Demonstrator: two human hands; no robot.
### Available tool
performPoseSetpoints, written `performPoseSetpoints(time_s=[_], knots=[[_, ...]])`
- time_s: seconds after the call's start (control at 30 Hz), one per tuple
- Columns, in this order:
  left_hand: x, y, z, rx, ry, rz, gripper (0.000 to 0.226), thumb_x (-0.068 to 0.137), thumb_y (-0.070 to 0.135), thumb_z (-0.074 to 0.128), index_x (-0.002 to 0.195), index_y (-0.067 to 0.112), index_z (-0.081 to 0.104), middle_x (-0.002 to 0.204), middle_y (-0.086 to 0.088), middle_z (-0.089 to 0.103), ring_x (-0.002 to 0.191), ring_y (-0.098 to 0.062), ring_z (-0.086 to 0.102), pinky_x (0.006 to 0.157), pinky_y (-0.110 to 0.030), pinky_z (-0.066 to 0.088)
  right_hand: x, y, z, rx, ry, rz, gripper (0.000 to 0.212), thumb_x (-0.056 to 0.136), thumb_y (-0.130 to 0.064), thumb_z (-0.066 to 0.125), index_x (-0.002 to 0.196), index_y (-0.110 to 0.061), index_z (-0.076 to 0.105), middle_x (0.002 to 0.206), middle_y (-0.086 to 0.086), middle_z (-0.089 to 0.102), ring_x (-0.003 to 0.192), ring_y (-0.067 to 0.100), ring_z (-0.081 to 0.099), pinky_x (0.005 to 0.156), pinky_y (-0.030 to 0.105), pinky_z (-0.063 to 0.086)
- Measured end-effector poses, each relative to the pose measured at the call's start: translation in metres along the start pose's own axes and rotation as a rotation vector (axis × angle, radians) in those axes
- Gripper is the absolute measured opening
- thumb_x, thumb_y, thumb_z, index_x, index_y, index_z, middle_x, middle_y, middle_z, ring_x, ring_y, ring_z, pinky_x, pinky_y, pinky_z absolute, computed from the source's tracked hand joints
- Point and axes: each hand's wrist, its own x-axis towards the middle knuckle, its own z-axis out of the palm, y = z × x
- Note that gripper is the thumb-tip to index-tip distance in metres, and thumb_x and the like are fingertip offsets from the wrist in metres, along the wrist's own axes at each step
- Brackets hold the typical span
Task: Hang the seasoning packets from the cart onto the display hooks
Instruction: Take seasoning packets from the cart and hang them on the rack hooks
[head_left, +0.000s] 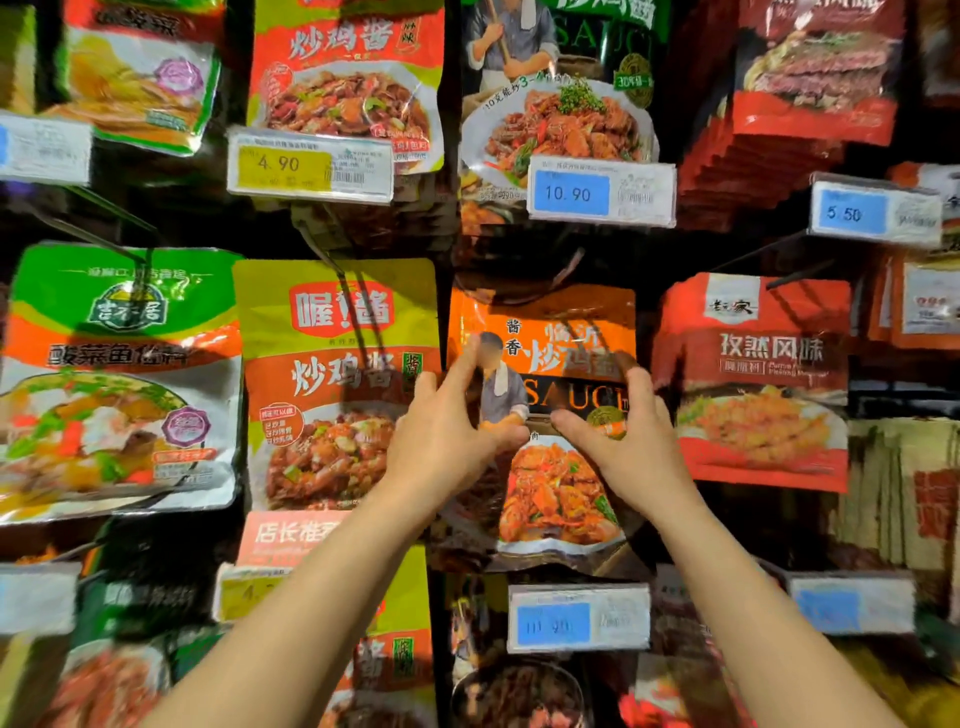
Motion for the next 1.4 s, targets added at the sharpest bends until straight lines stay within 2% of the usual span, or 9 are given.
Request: performPoseSetpoints(time_s=[0.1, 0.2, 0.3, 0.43, 0.57, 0.77, 1.0, 1.13, 1.4], knots=[[-0.013, 0.0, 0.0, 0.153, 0.021, 0.057, 0.097, 0.076, 0.06, 0.067, 0.15, 0.042, 0.006, 0.153, -0.01, 0.011, 0.134, -0.036, 0.034, 0.101, -0.044, 0.039, -0.01, -0.002, 0.001, -0.092, 0.015, -0.011, 0.09, 0.078, -0.063, 0.058, 0.149, -0.033, 0.01, 0.153, 0.006, 0.012, 0.138, 0.028, 0.026, 0.101, 0.037, 0.034], [-0.032, -0.002, 0.001, 0.251, -0.116, 0.163, 0.113, 0.067, 0.059, 0.075, 0.15, 0.044, -0.001, 0.153, -0.001, -0.031, 0.146, -0.027, -0.009, 0.114, -0.042, 0.023, -0.027, -0.006, -0.006, -0.195, 0.049, -0.14, 0.091, 0.075, -0.063, 0.062, 0.146, -0.045, 0.008, 0.156, -0.006, -0.007, 0.144, 0.025, 0.01, 0.107, 0.044, 0.031], [-0.04, -0.008, 0.005, 0.288, -0.193, 0.162, 0.125, 0.062, 0.058, 0.079, 0.147, 0.047, -0.011, 0.148, 0.001, -0.042, 0.144, -0.022, -0.022, 0.114, -0.043, 0.023, -0.041, -0.011, -0.008, -0.301, -0.096, -0.229, 0.096, 0.072, -0.062, 0.066, 0.146, -0.048, 0.006, 0.155, -0.014, -0.016, 0.144, 0.014, -0.011, 0.112, 0.042, 0.024], [-0.038, -0.01, 0.015, 0.366, -0.135, 0.151, 0.124, 0.061, 0.062, 0.076, 0.146, 0.048, -0.013, 0.153, 0.0, -0.035, 0.147, -0.023, -0.011, 0.105, -0.044, 0.038, -0.038, -0.006, -0.004, -0.332, -0.197, -0.177, 0.099, 0.072, -0.058, 0.07, 0.146, -0.048, 0.003, 0.155, -0.013, -0.021, 0.143, 0.013, -0.021, 0.115, 0.041, 0.014], [-0.037, -0.013, 0.027, 0.463, -0.073, 0.17, 0.122, 0.062, 0.066, 0.072, 0.148, 0.043, -0.012, 0.157, -0.006, -0.024, 0.146, -0.028, 0.002, 0.098, -0.043, 0.044, -0.034, -0.009, 0.002, -0.354, -0.188, -0.141, 0.101, 0.073, -0.05, 0.074, 0.147, -0.042, 0.006, 0.156, -0.006, -0.018, 0.144, 0.022, -0.017, 0.112, 0.048, 0.022], [-0.04, -0.013, 0.024, 0.5, -0.037, 0.186, 0.12, 0.061, 0.065, 0.072, 0.151, 0.039, -0.004, 0.158, -0.013, -0.017, 0.146, -0.031, 0.003, 0.1, -0.046, 0.042, -0.035, -0.014, -0.005, -0.419, -0.206, -0.139, 0.096, 0.075, -0.049, 0.073, 0.147, -0.039, 0.011, 0.157, -0.003, -0.014, 0.144, 0.028, -0.013, 0.107, 0.049, 0.032], [-0.061, -0.007, 0.006, 0.489, -0.029, 0.2, 0.097, 0.075, 0.038, 0.078, 0.15, 0.041, 0.015, 0.16, -0.008, -0.011, 0.147, -0.027, 0.007, 0.102, -0.042, 0.041, -0.044, -0.003, -0.021, -0.348, -0.301, -0.186, 0.085, 0.083, -0.041, 0.069, 0.147, -0.041, 0.013, 0.157, -0.01, -0.011, 0.145, 0.025, -0.004, 0.109, 0.046, 0.03], [-0.07, 0.01, 0.001, 0.495, 0.053, 0.194, 0.07, 0.086, 0.031, 0.067, 0.144, 0.039, 0.03, 0.161, -0.006, 0.0, 0.141, -0.027, 0.026, 0.086, -0.038, 0.05, -0.049, 0.0, -0.026, -0.241, -0.298, -0.192, 0.079, 0.085, -0.041, 0.066, 0.147, -0.04, 0.018, 0.157, -0.013, -0.007, 0.144, 0.02, 0.0, 0.111, 0.042, 0.026], [-0.092, 0.027, -0.009, 0.418, -0.003, 0.108, 0.068, 0.089, 0.04, 0.061, 0.142, 0.053, 0.021, 0.161, -0.003, 0.008, 0.14, -0.023, 0.032, 0.087, -0.034, 0.049, -0.066, -0.014, -0.043, -0.221, -0.312, -0.171, 0.075, 0.086, -0.042, 0.064, 0.147, -0.039, 0.021, 0.156, -0.014, -0.006, 0.144, 0.021, 0.007, 0.111, 0.041, 0.026]])
